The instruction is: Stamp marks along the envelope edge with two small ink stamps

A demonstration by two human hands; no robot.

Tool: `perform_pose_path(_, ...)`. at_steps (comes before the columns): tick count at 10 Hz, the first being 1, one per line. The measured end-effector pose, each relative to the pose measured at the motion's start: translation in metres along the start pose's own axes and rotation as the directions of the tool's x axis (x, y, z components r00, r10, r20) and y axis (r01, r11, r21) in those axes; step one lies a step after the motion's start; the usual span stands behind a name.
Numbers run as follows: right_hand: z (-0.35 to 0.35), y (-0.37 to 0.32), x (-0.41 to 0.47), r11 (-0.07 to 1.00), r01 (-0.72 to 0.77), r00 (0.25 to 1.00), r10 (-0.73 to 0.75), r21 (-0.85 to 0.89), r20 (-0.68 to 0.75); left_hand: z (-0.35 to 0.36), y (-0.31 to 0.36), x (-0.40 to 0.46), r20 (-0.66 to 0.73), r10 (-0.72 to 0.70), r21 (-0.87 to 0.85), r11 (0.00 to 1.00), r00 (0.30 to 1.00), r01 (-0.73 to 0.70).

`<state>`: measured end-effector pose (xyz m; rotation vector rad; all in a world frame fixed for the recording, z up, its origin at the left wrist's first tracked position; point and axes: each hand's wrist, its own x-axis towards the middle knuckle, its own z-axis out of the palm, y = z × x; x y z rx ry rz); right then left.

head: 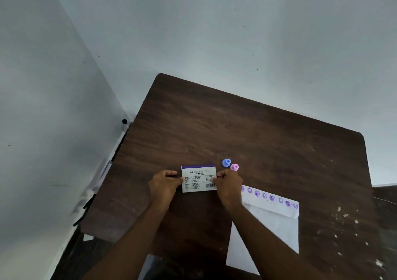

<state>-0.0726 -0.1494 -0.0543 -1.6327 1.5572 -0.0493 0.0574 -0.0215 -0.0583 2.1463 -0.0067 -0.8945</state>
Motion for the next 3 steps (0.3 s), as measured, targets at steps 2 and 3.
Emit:
perform_pose_path(2, -0.006, -0.004, -0.004, 0.986, 0.113, 0.993, -0.118, -0.123, -0.032, 0.001, 0.004, -0.009, -0.029, 0.034, -0.078, 0.996, 0.999, -0.036)
perform_pose_path(3, -0.017, -0.013, -0.010, 0.934, 0.318, 0.935, -0.338, -0.165, -0.109, -0.003, 0.007, -0.017, -0.085, 0.190, -0.058, 0.979, 0.978, -0.195)
